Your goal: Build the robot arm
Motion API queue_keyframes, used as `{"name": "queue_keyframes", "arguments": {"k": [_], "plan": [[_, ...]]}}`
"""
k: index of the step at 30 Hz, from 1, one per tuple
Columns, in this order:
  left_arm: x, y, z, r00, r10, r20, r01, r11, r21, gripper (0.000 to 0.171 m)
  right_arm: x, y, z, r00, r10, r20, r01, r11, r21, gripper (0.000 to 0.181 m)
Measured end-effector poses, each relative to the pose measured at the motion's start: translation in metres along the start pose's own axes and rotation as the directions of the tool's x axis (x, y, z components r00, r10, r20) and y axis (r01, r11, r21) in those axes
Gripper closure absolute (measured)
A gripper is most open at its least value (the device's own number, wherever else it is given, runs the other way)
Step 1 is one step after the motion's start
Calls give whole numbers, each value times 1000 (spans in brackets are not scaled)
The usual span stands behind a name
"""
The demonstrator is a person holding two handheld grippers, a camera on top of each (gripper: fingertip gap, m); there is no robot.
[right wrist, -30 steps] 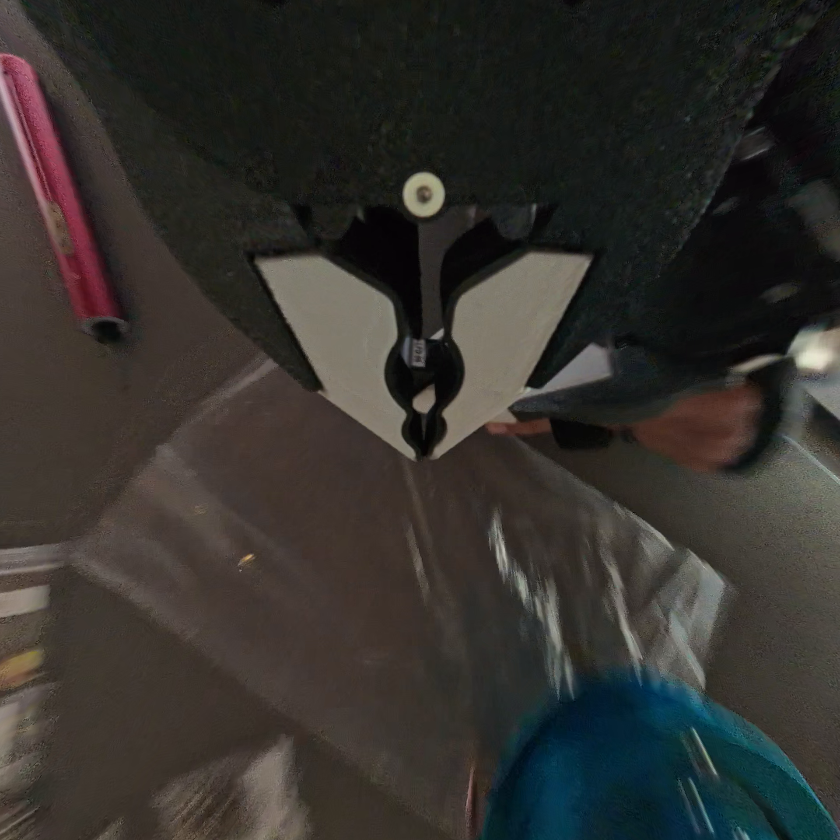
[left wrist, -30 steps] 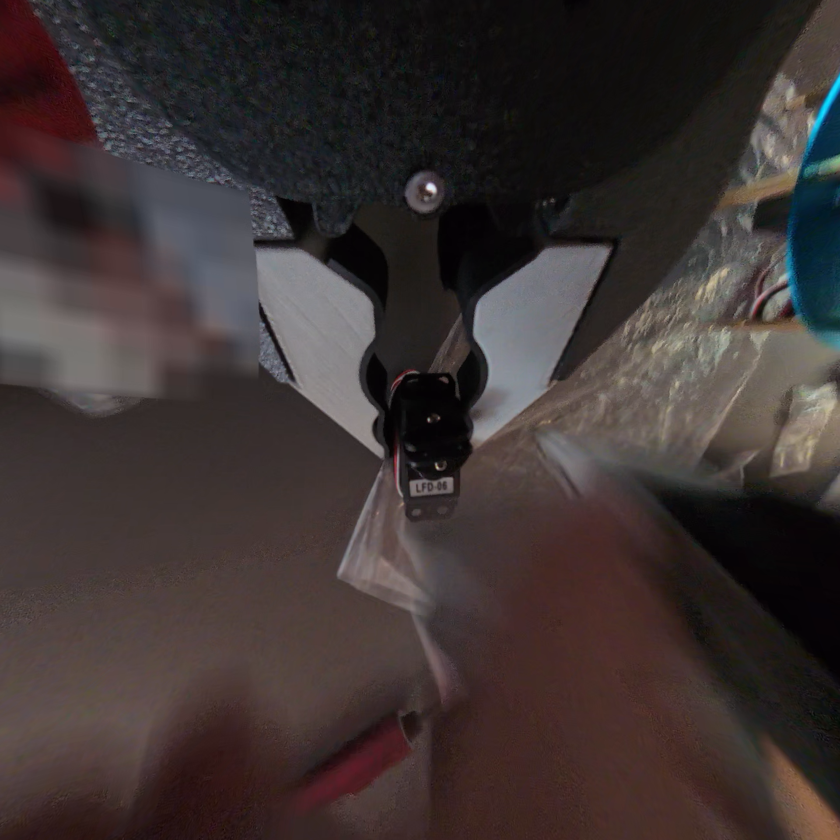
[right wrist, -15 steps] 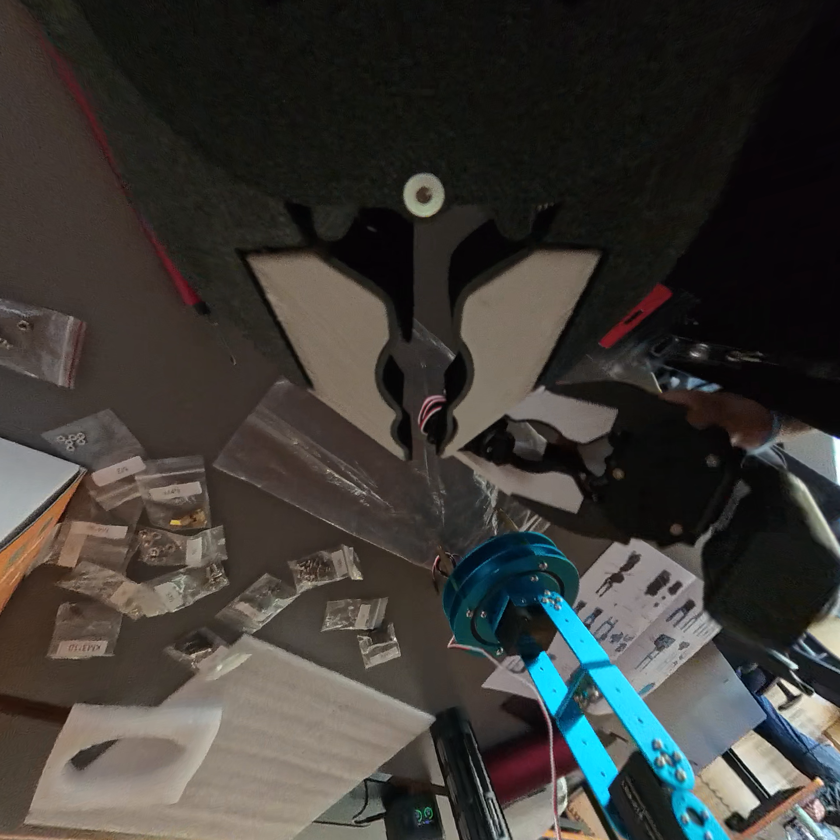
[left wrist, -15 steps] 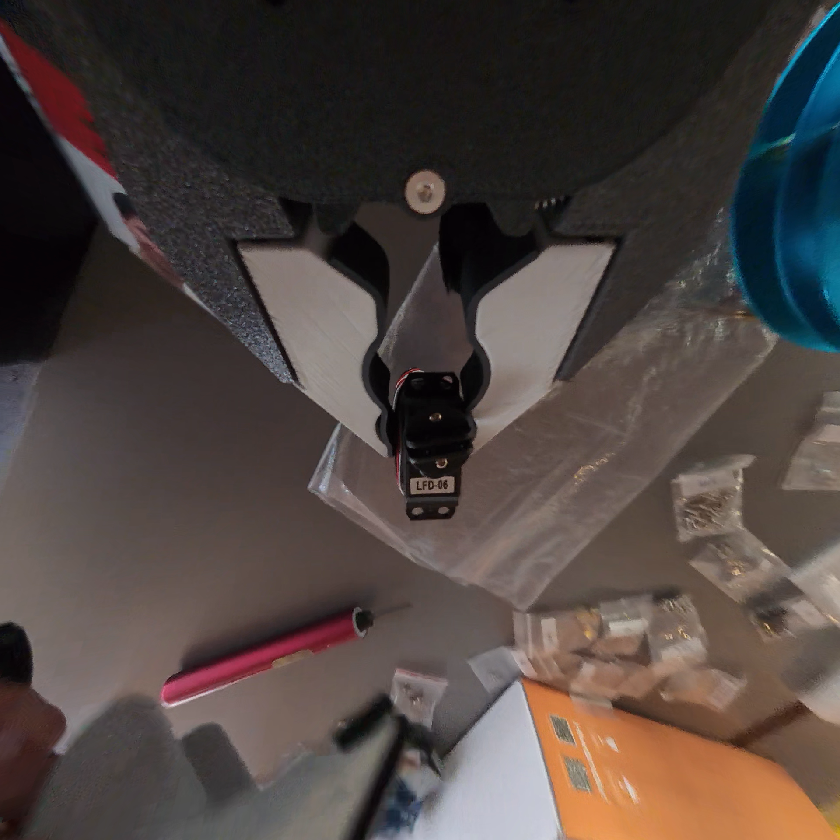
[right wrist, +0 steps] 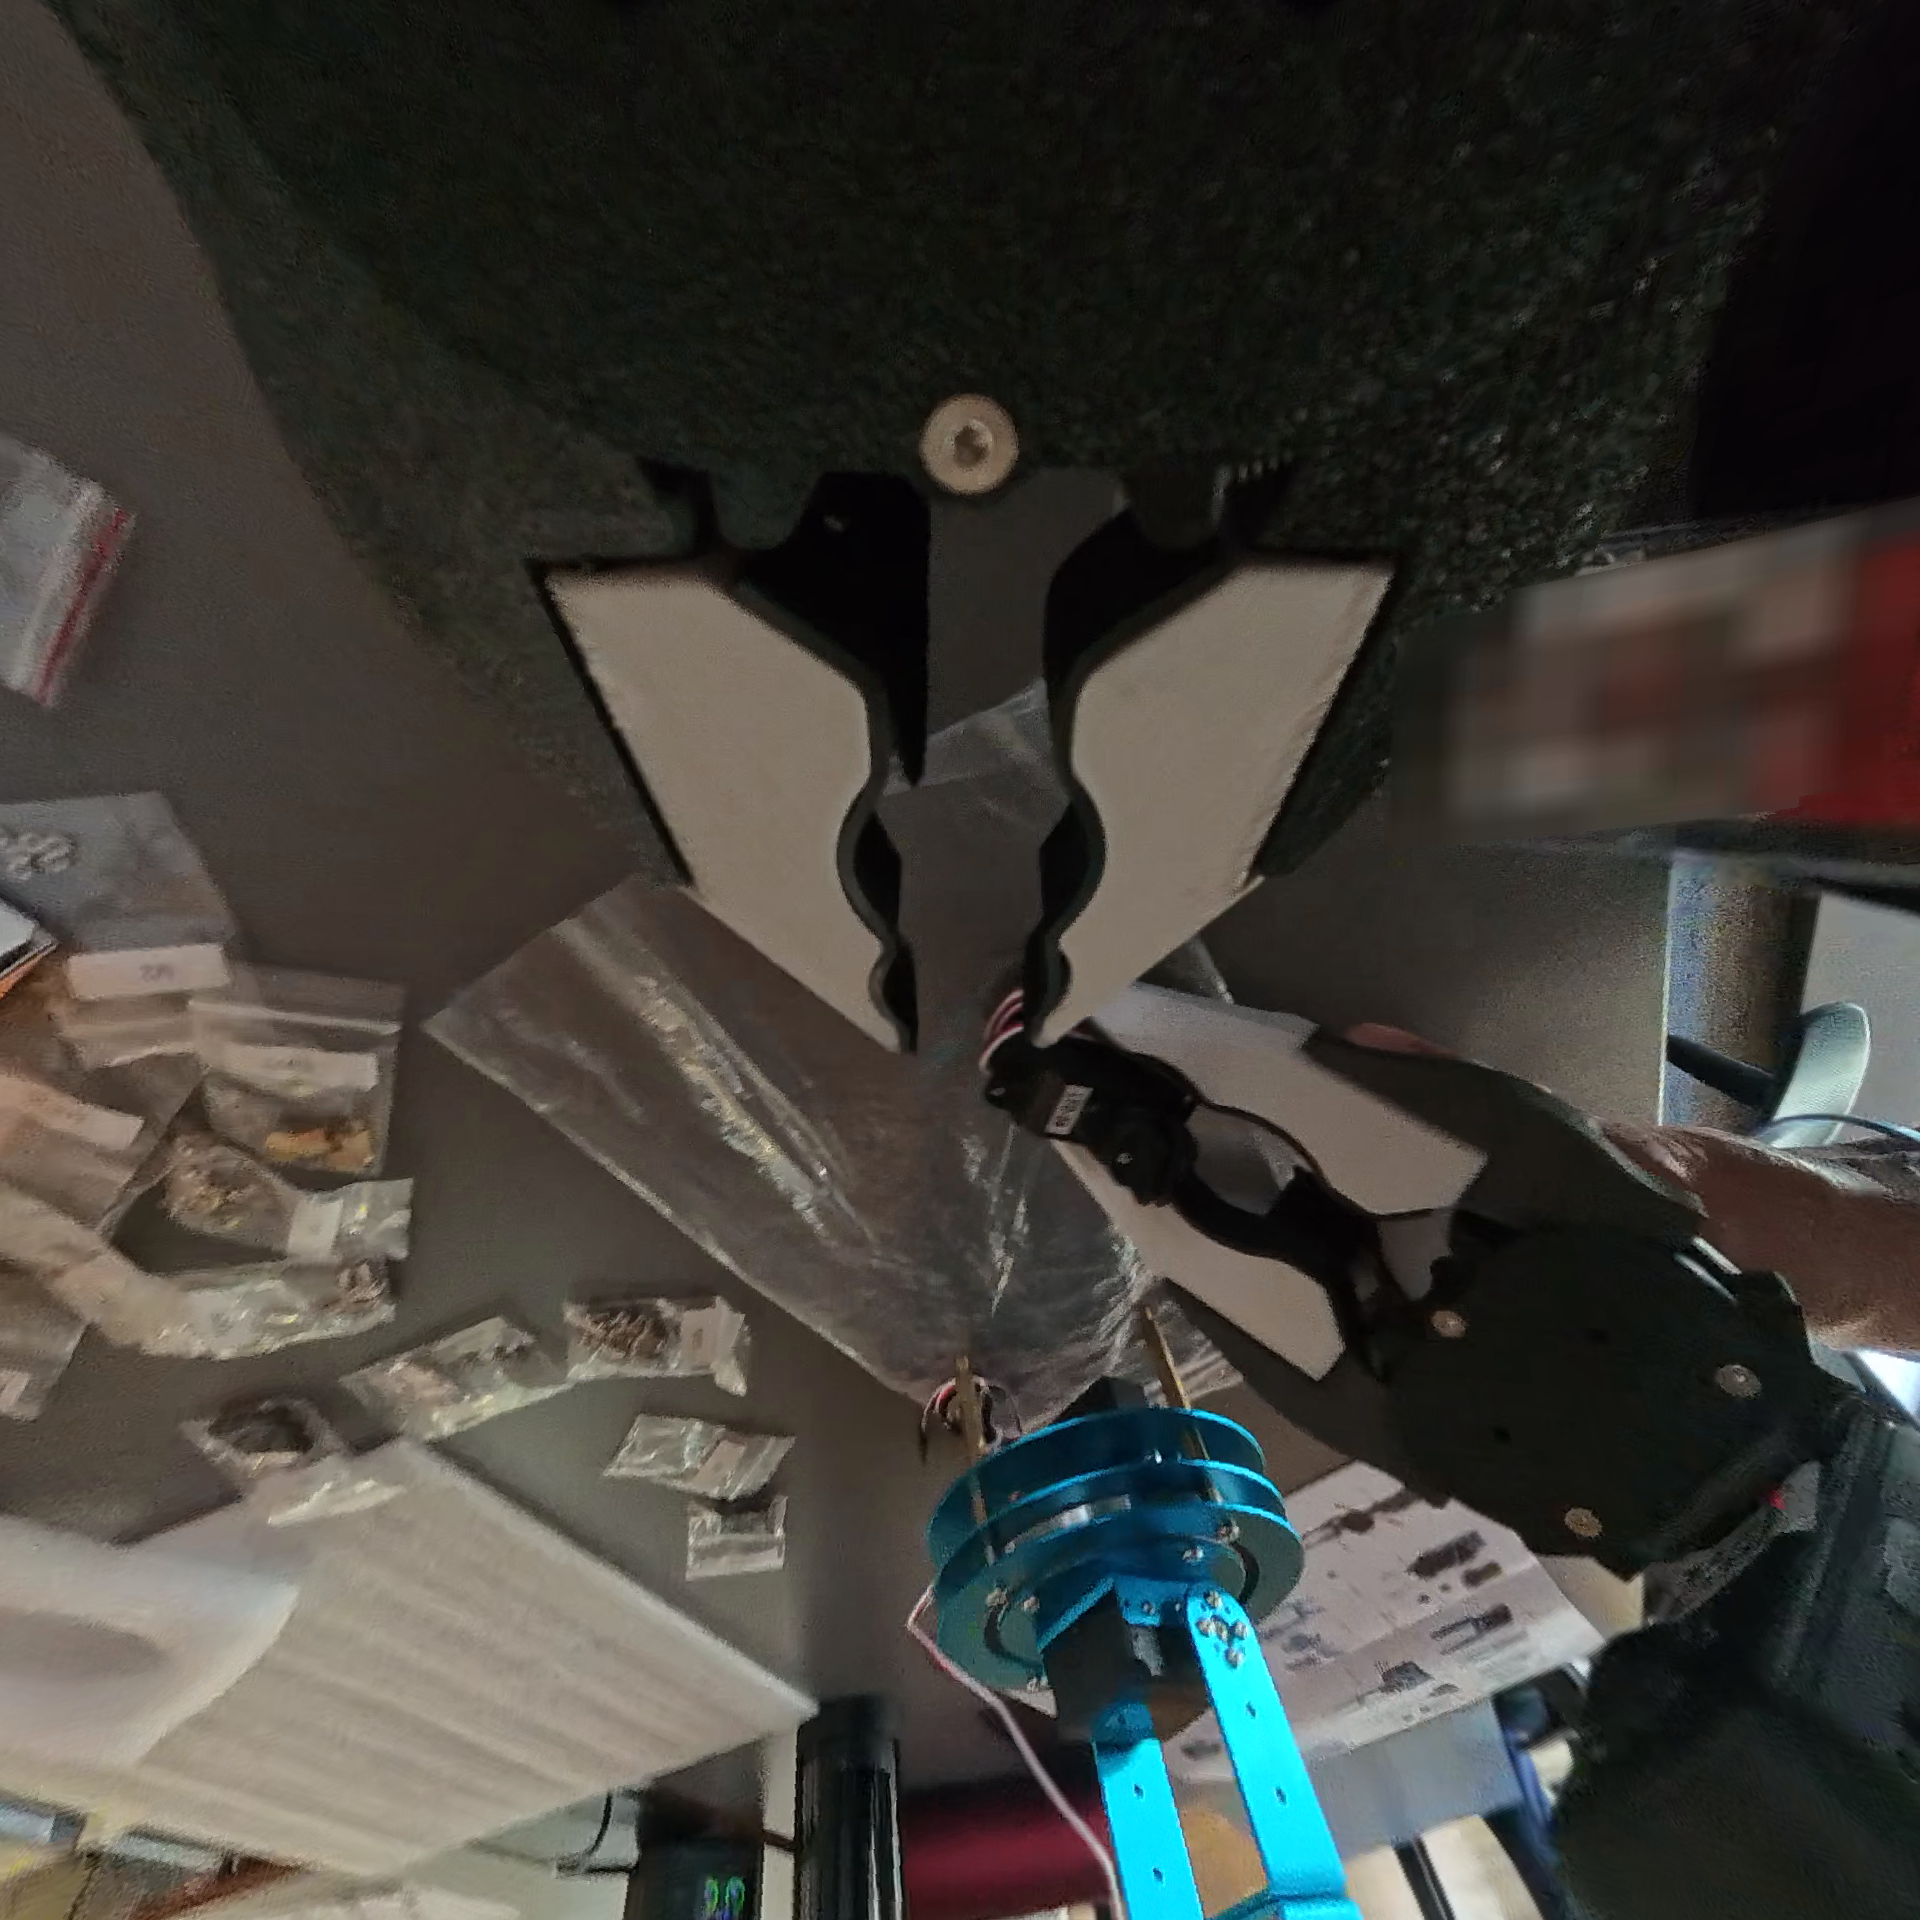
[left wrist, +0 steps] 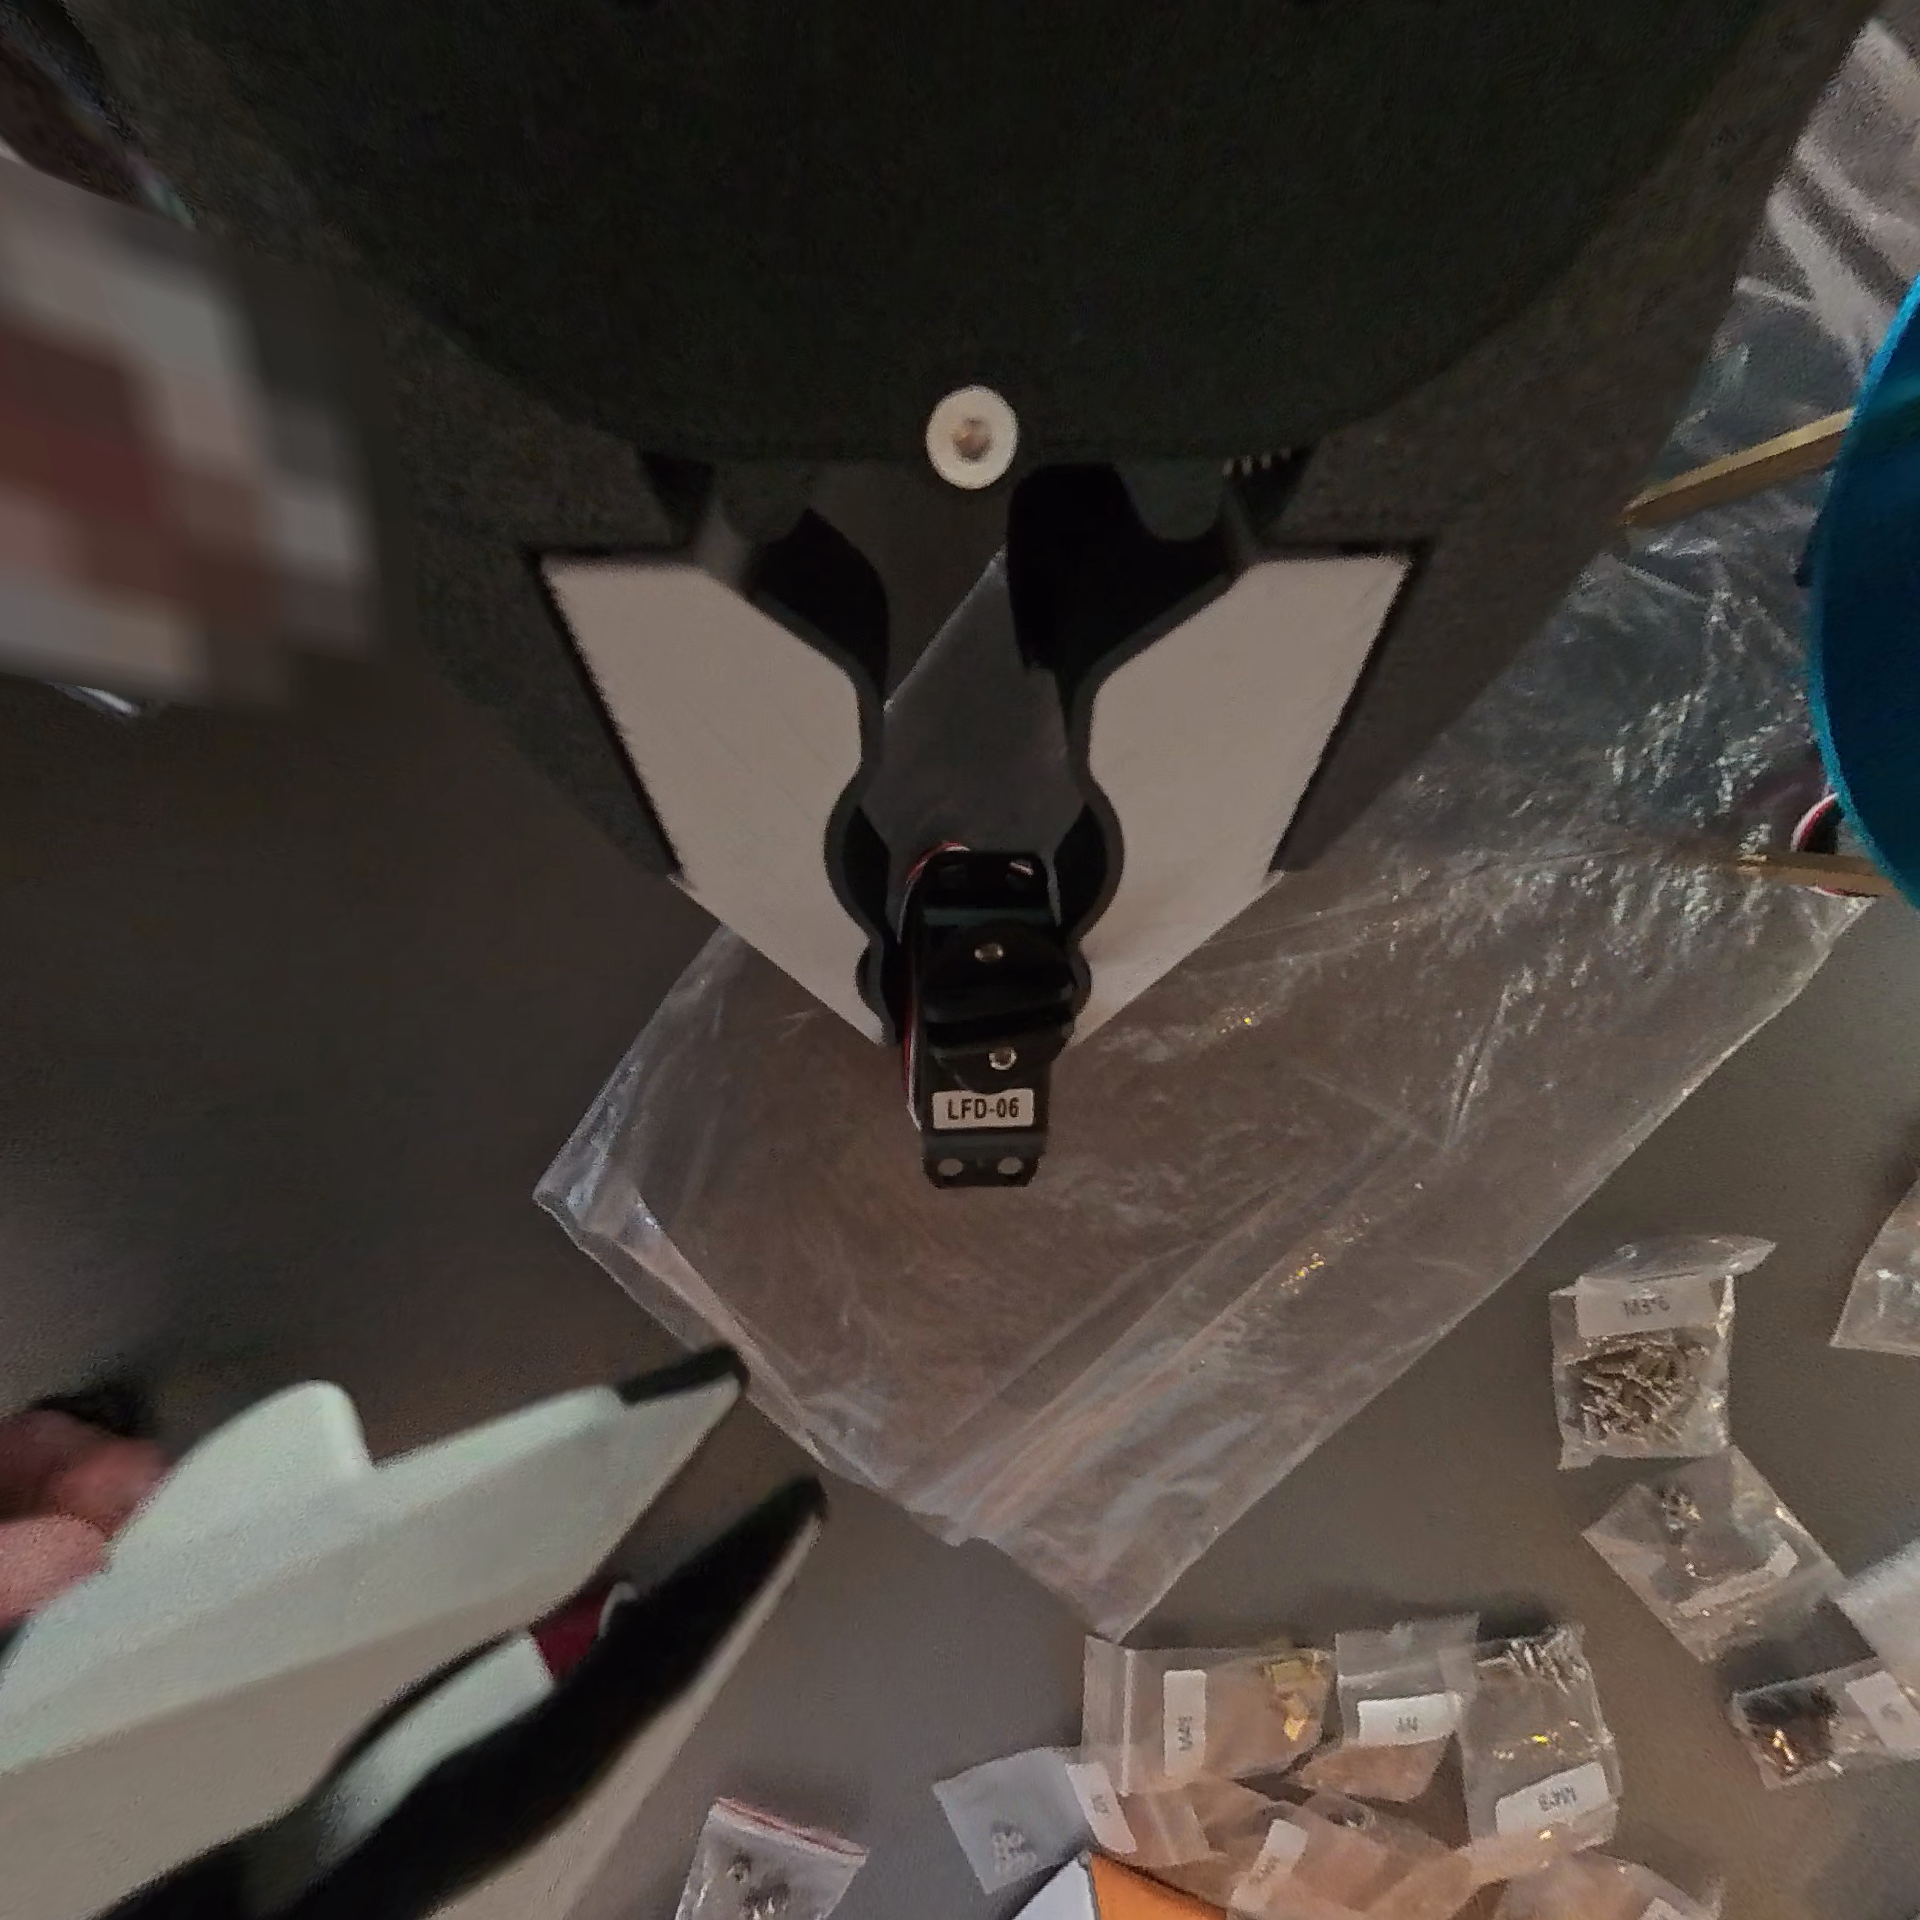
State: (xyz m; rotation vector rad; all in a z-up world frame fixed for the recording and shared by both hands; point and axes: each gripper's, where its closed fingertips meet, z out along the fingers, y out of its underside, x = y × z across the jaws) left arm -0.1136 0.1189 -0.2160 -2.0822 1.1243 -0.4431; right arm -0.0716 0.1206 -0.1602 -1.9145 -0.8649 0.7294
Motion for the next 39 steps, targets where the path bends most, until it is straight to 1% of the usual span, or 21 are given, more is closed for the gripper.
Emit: {"name": "queue_keyframes", "arguments": {"k": [2,5,6,8,9,10,12,14,16,18,20,23,24,26,28,31,32,34,35,37,39], "plan": [[-1,1,0,1000,-11,-7,11,1000,11,143,8,-5,2,998,6,57,-8,999,46,157],[-6,7,-4,997,-66,28,66,998,-5,122,13,-16,10,985,46,169,-59,996,73,149],[-6,9,-9,996,-87,31,86,996,6,120,12,-20,12,979,40,200,-58,995,83,146],[-7,12,-21,992,-112,50,109,992,60,118,12,-23,18,976,28,218,-50,994,94,140],[-10,12,-29,989,-128,76,120,988,97,116,7,-22,19,972,31,233,-49,996,74,135],[-12,9,-40,986,-140,92,124,980,157,116,1,-23,17,971,12,240,-31,997,74,134],[-14,1,-65,980,-162,118,121,947,298,121,-3,-22,14,981,-60,186,39,993,115,141],[-15,-3,-80,976,-188,109,133,913,385,124,-2,-18,15,982,-117,148,101,988,116,143],[-13,-2,-83,977,-173,123,111,911,397,124,1,-21,17,983,-115,144,96,987,131,144],[-11,-3,-82,979,-137,149,67,916,396,128,4,-31,16,982,-92,165,62,982,180,146],[-9,-6,-81,978,-78,194,-5,919,395,129,8,-29,20,981,-79,179,51,986,159,147],[2,-8,-81,983,-14,182,-61,913,403,132,8,-28,22,975,-146,165,123,982,144,151],[2,-11,-85,982,-15,189,-68,902,426,133,6,-29,21,973,-164,163,139,978,157,155],[2,-14,-93,980,-25,199,-74,877,476,139,0,-31,19,965,-156,210,119,977,177,159],[1,-17,-100,981,-37,189,-67,856,513,139,-2,-31,19,960,-130,249,90,982,166,158],[0,-18,-105,981,-50,190,-62,840,540,141,0,-32,20,963,-110,247,71,984,161,159],[-1,-20,-107,977,-52,205,-71,831,552,144,-2,-31,21,961,-107,254,69,986,154,159],[-3,-22,-113,972,-57,230,-89,810,580,161,-5,-27,22,958,-109,265,74,988,136,160],[-4,-22,-116,969,-65,240,-93,801,591,165,-7,-26,23,955,-111,275,78,989,129,161],[-2,-23,-120,967,-60,246,-106,786,609,166,-12,-23,24,948,-129,291,100,988,114,161],[-1,-23,-119,969,-55,240,-105,789,606,164,-14,-18,26,947,-151,283,130,987,91,161]]}}
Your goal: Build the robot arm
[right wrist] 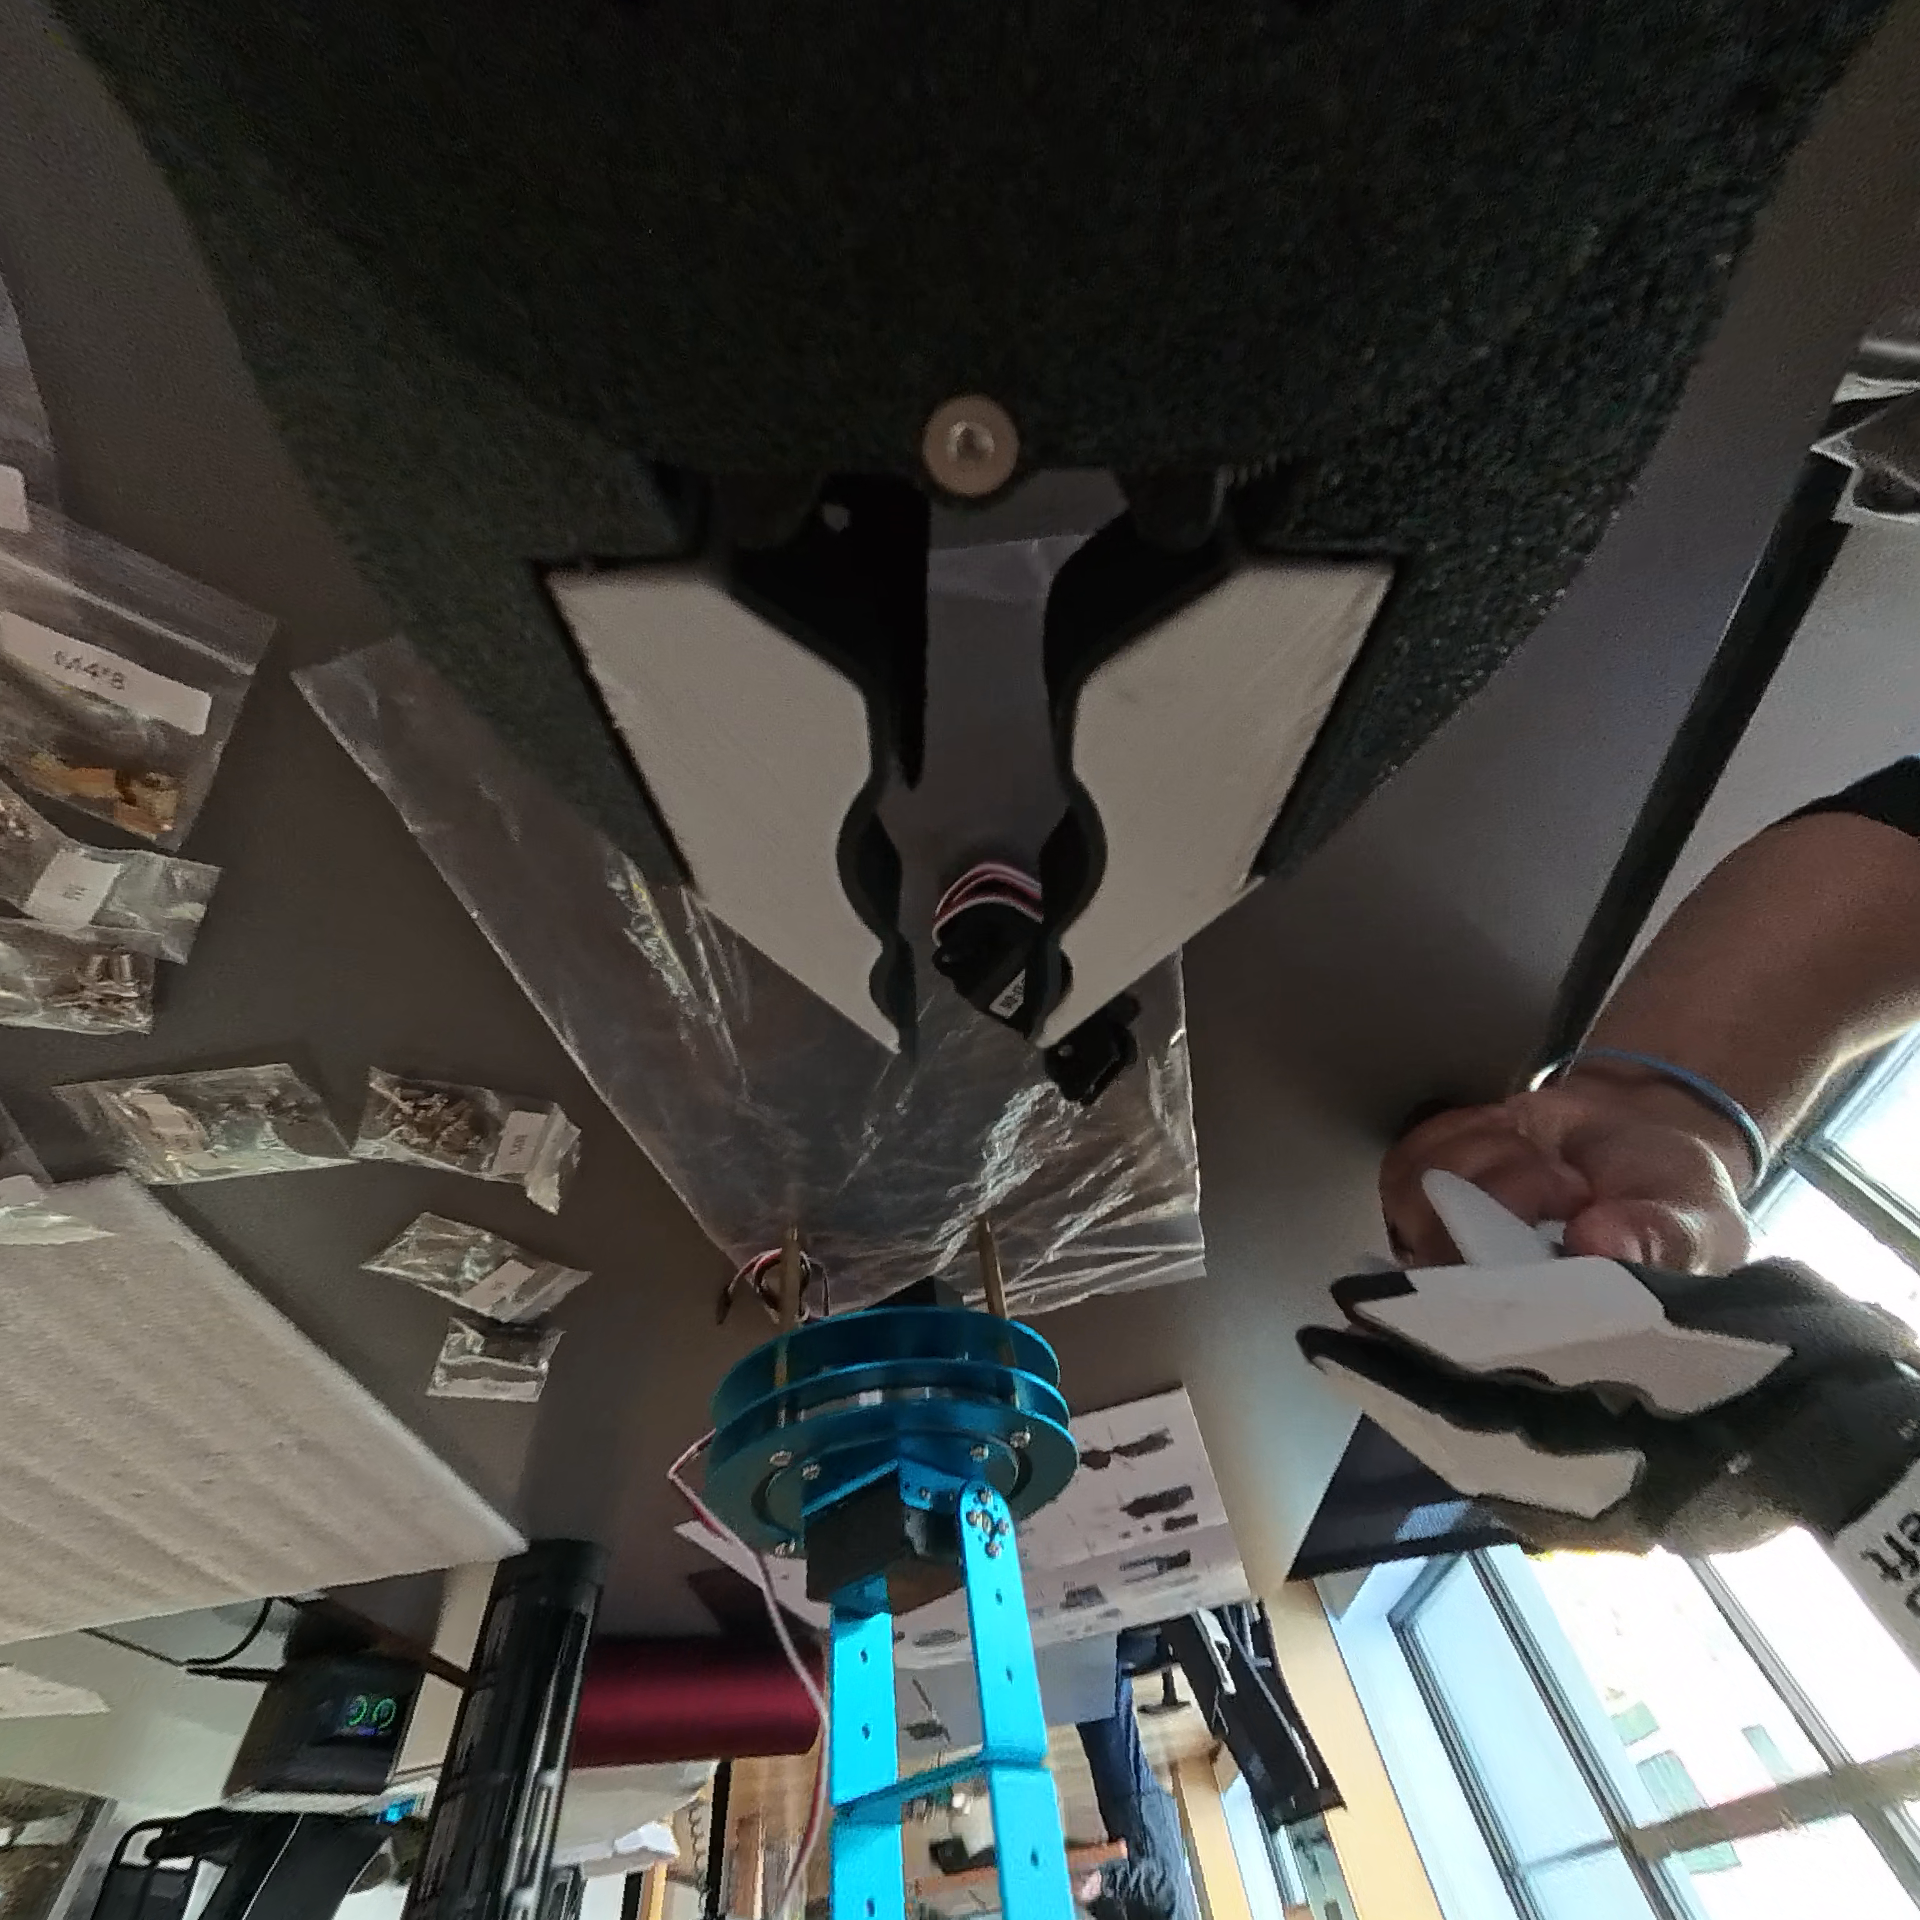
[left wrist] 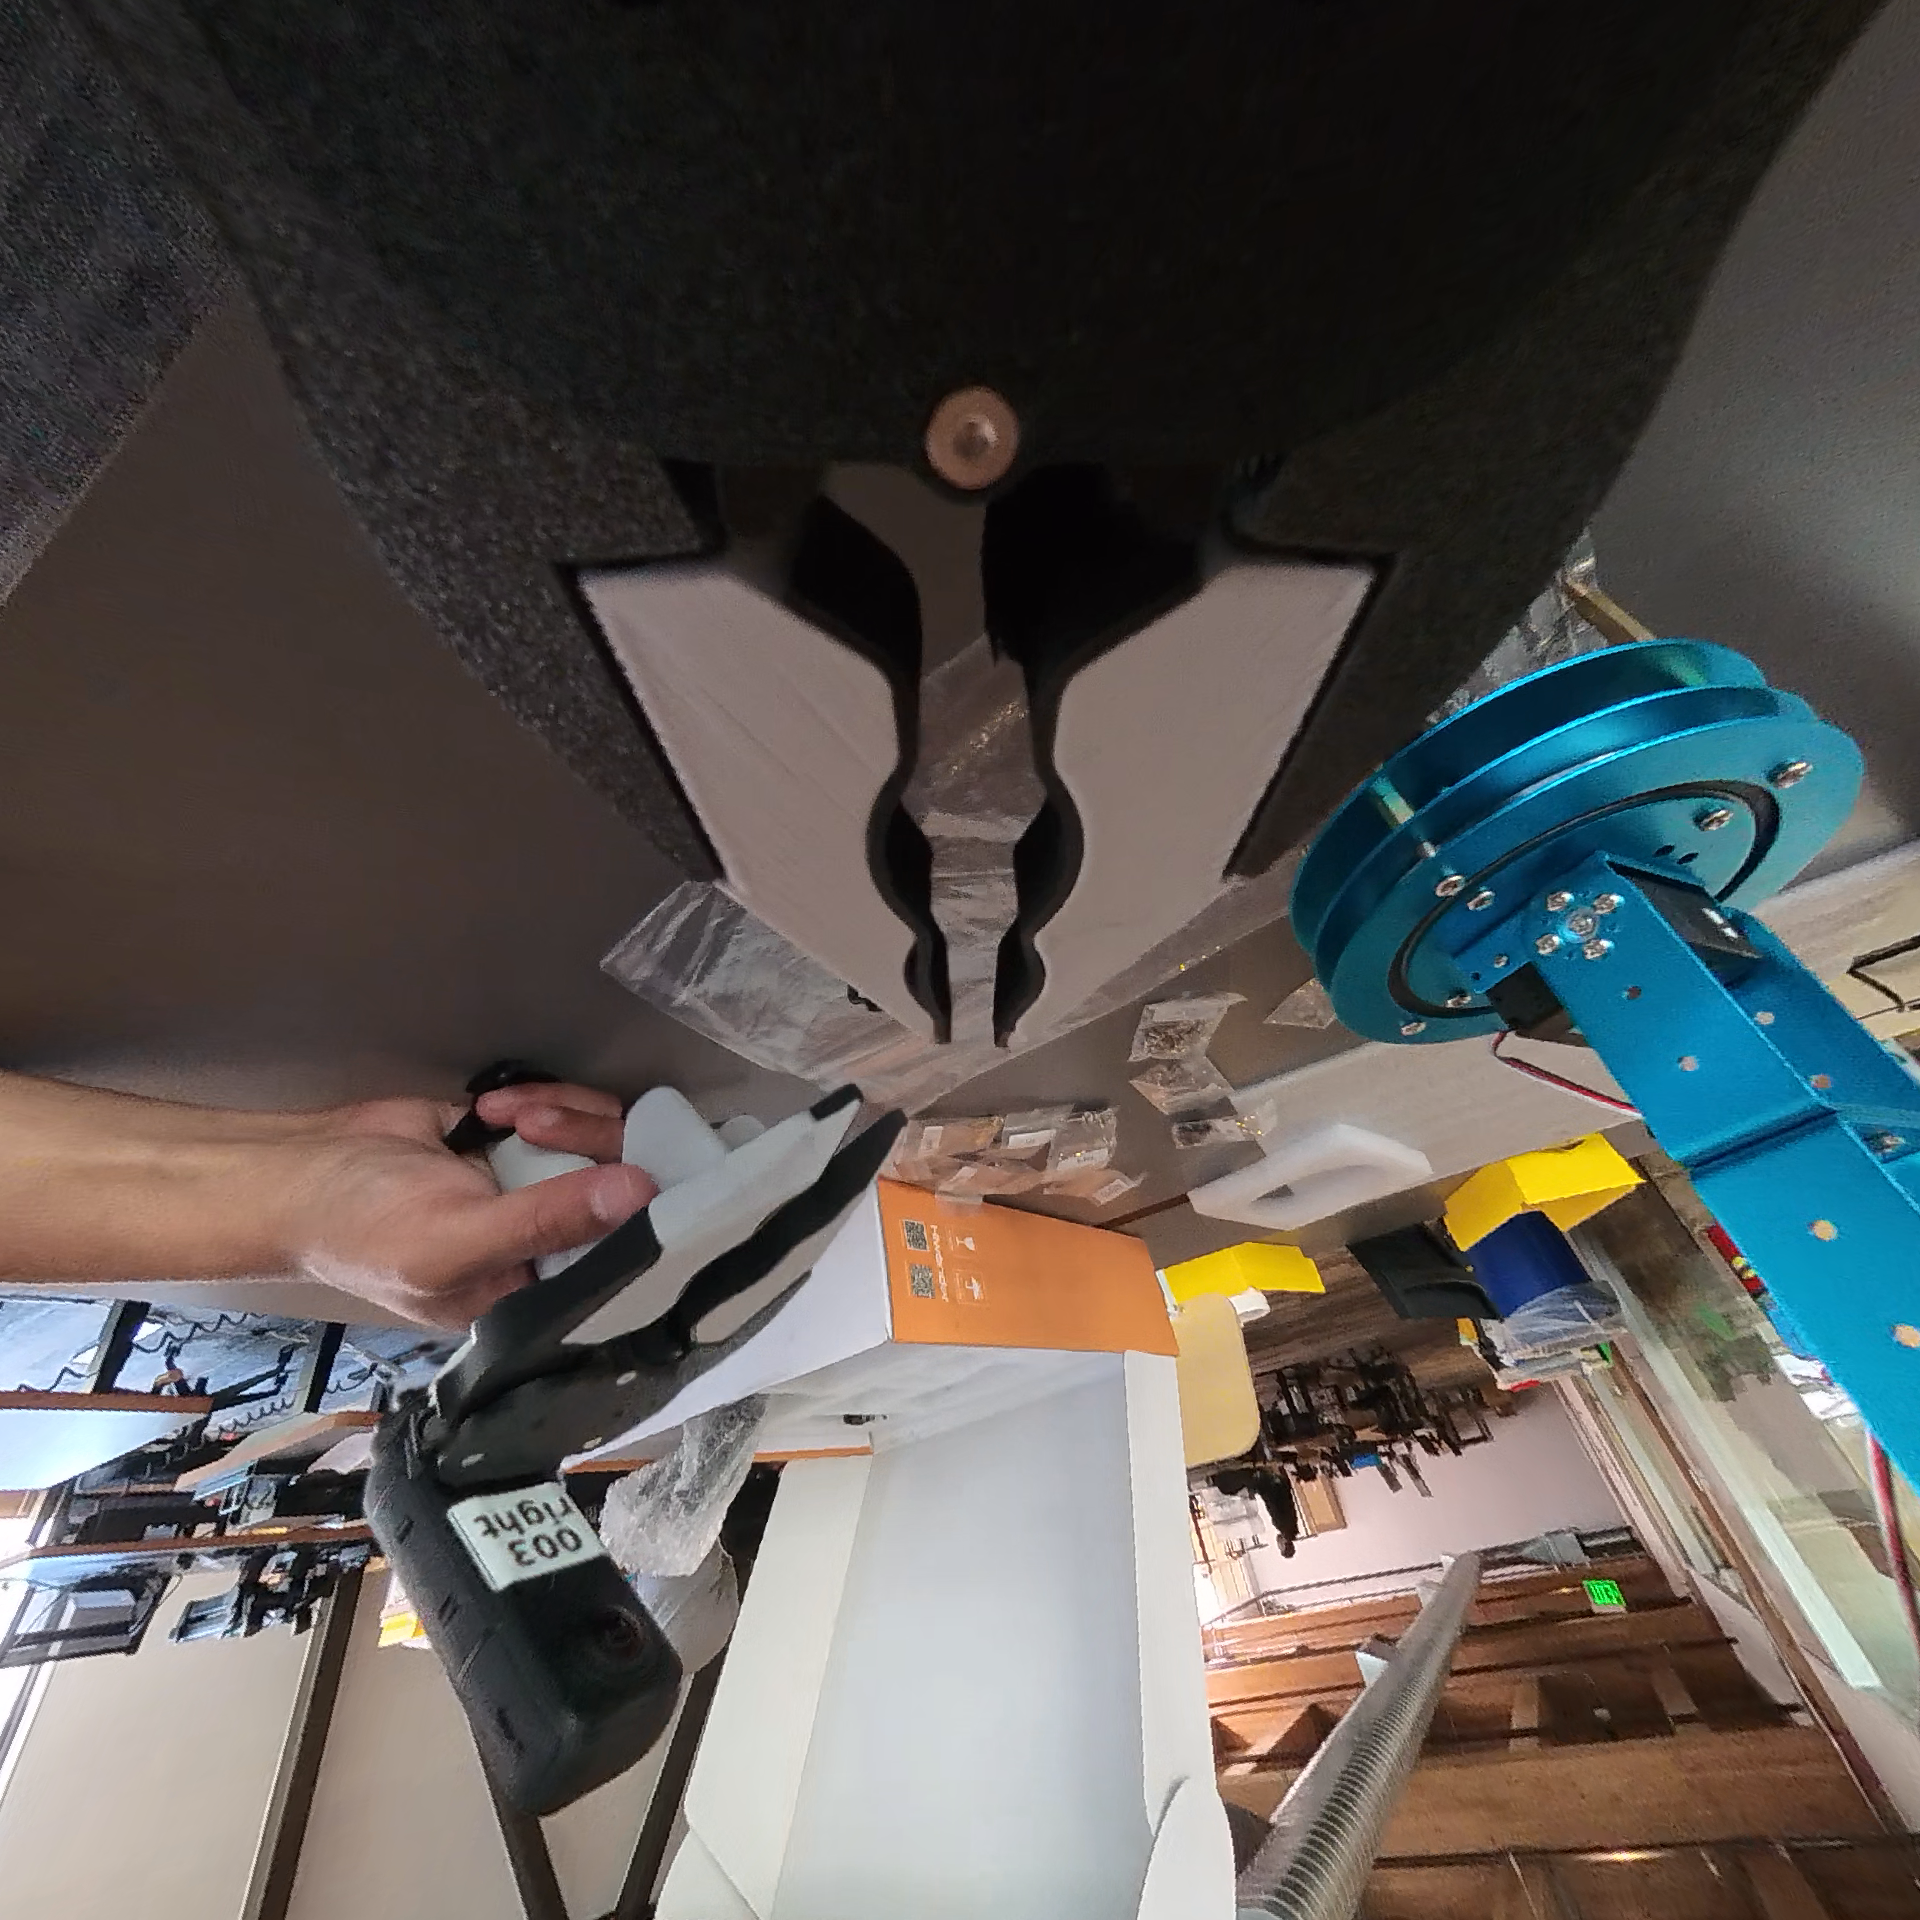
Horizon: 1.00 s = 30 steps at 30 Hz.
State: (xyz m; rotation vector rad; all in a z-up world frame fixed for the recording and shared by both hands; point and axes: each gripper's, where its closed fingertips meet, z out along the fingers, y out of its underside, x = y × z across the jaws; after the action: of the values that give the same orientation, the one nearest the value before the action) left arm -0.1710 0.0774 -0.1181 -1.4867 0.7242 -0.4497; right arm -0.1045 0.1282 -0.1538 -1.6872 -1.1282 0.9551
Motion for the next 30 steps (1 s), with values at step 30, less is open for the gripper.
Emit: {"name": "queue_keyframes", "arguments": {"k": [30], "plan": [[12,40,29,997,29,-76,-49,960,-274,164,-37,1,19,991,-45,128,51,998,-41,143]]}}
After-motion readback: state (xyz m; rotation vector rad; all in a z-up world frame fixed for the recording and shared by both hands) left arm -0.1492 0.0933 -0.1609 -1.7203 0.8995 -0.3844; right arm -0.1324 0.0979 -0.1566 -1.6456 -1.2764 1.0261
